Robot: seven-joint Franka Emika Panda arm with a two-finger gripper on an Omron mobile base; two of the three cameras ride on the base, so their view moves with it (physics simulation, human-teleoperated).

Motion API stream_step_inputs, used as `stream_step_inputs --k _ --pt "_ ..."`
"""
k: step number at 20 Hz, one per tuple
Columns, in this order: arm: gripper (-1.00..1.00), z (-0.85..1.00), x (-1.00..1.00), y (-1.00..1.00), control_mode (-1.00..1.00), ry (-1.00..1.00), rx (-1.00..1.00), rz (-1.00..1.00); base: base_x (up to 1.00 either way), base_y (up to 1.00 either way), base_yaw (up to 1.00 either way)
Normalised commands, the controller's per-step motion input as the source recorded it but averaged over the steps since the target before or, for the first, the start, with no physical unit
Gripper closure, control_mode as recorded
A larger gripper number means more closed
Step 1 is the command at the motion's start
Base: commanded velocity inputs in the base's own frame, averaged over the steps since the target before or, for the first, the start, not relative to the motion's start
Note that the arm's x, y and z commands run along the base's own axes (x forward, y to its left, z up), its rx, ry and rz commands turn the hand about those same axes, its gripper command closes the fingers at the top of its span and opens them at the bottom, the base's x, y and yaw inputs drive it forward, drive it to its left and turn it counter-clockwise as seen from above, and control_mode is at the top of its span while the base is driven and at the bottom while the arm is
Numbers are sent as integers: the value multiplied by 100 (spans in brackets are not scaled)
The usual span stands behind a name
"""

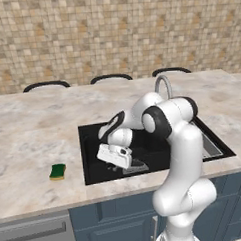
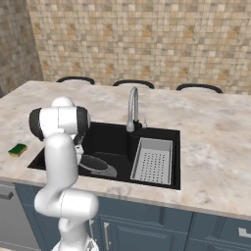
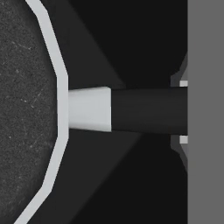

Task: Pick the pan and sponge and place them into the sink. Then turn on the water.

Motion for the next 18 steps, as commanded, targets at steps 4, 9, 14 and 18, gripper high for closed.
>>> stream_step_inputs --k 4,9,14,18 --pt "100 -45 37 11 -100 0 0 0 0 0 0" --pt "100 -37 44 3 -100 0 0 0 0 0 0" --pt "100 -30 47 0 -100 0 0 0 0 0 0" --pt "100 -33 46 0 -100 0 0 0 0 0 0"
